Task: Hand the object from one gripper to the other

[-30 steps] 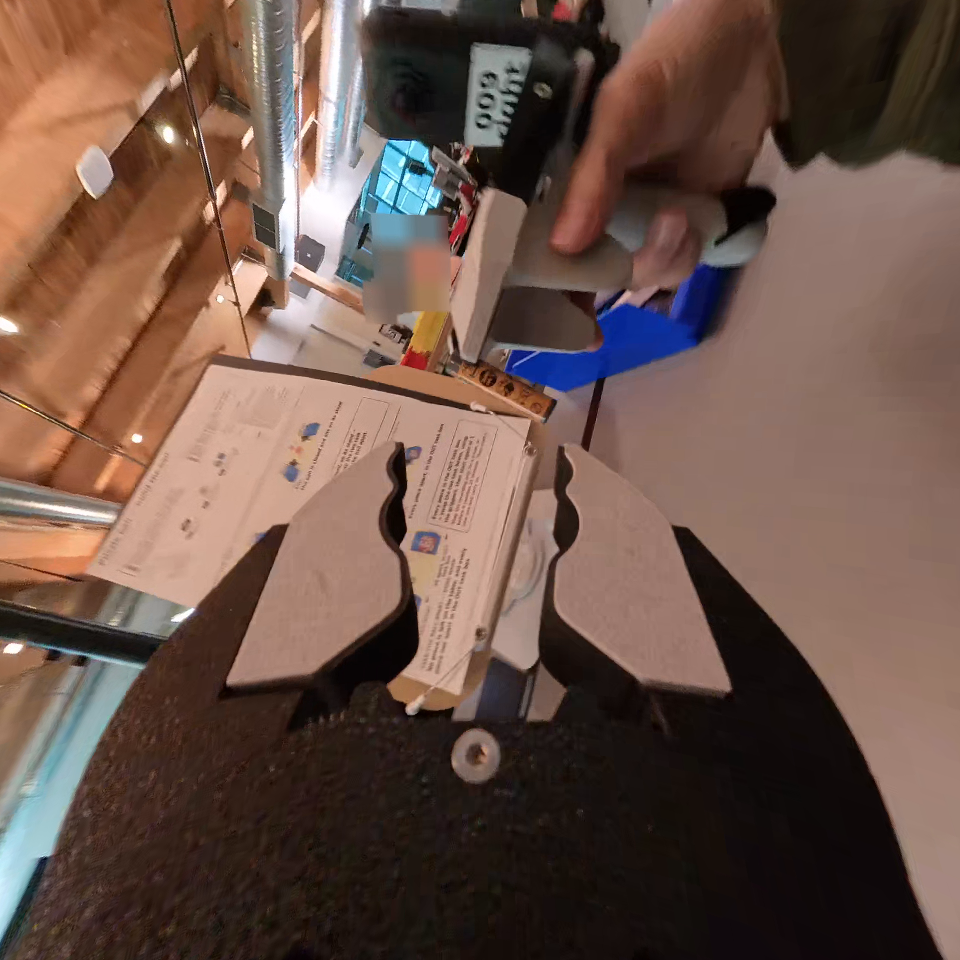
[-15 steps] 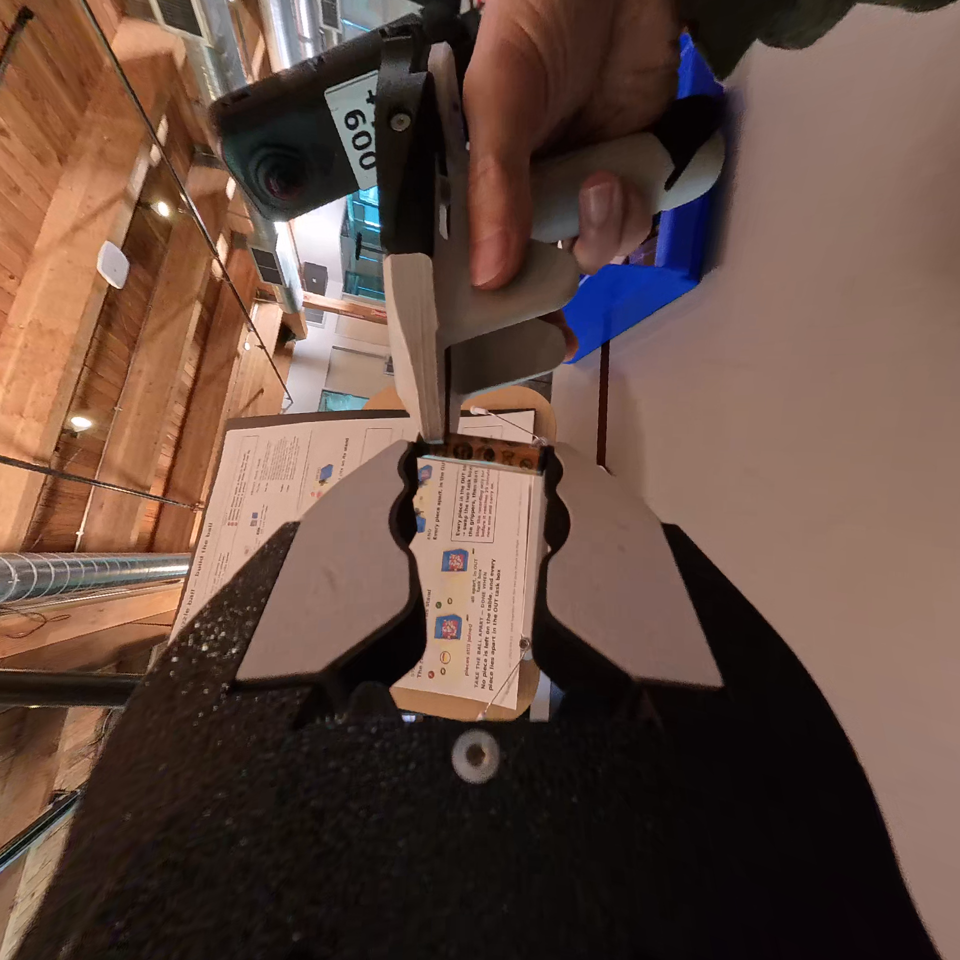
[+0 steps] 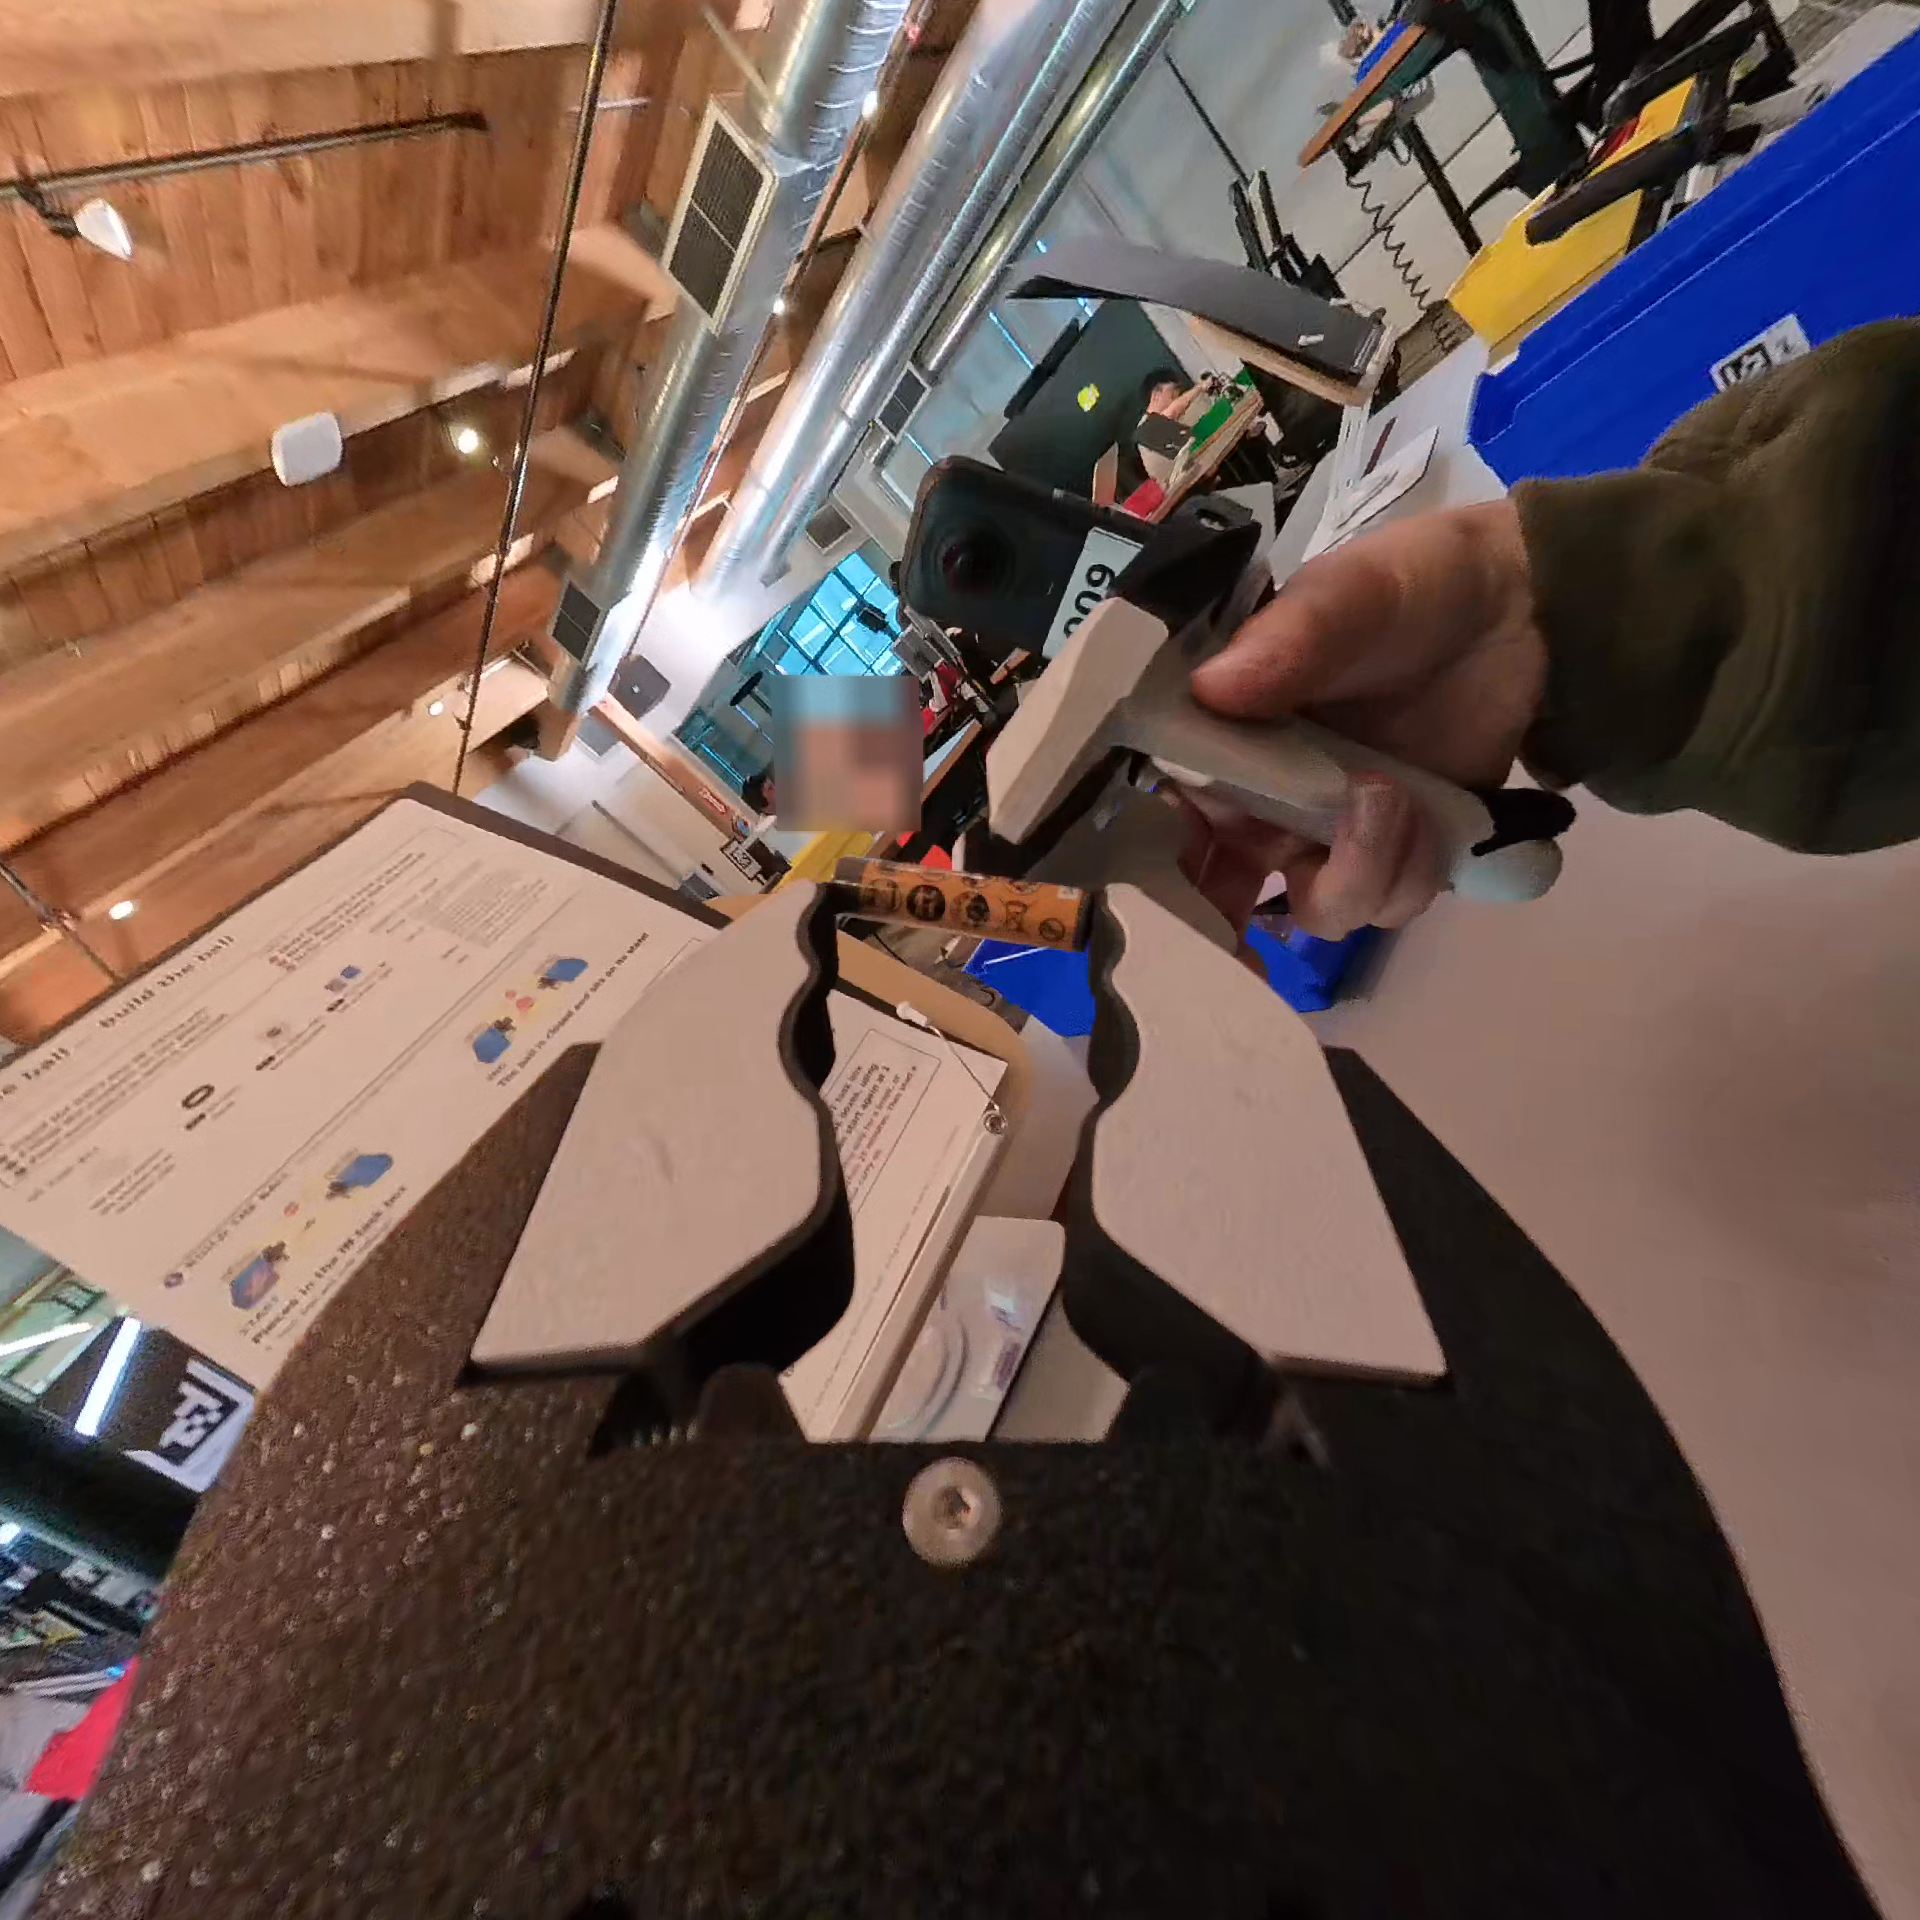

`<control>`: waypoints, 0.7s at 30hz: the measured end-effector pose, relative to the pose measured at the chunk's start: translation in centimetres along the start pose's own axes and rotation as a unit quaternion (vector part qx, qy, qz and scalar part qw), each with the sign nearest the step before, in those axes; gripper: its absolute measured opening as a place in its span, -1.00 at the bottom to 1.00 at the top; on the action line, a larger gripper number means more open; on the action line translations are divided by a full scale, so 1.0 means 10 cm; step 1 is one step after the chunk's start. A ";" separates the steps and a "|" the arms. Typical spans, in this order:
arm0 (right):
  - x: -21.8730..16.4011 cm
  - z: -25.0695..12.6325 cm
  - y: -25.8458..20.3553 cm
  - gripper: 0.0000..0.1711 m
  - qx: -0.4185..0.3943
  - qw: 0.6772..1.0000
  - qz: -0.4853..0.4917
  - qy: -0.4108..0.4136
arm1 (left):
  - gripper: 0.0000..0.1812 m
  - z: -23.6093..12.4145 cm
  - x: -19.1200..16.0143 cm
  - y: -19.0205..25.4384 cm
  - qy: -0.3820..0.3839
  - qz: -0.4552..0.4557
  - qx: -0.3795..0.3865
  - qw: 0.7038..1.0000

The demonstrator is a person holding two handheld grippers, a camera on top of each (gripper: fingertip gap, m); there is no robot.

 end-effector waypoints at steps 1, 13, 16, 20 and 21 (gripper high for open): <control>-0.02 0.02 0.02 -0.83 0.000 1.000 0.006 -0.004 | -0.50 0.00 -0.01 0.00 0.003 0.010 0.003 1.000; -0.01 0.06 0.09 -0.88 -0.175 0.960 -0.170 -0.136 | -0.48 -0.06 -0.11 -0.03 -0.073 0.010 -0.015 0.997; 0.01 0.08 0.06 -0.88 -0.254 0.908 -0.274 -0.188 | -0.47 -0.11 -0.04 -0.19 -0.089 -0.133 -0.026 0.987; -0.03 0.15 0.11 -0.88 -0.338 0.830 -0.359 -0.261 | -0.56 -0.07 -0.07 -0.31 -0.157 -0.301 -0.005 0.940; -0.05 0.18 0.12 -0.88 -0.345 0.816 -0.371 -0.279 | -0.58 -0.05 -0.10 -0.32 -0.178 -0.328 0.000 0.928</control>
Point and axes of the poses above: each gripper's, where its closed fingertips meet, z out along the fingers, x out of its top, y = z × x across the jaws, the point moved 8 cm from there along -z, back along the fingers, and after that the axes turned 14 degrees about x, right-handed, at the moved point
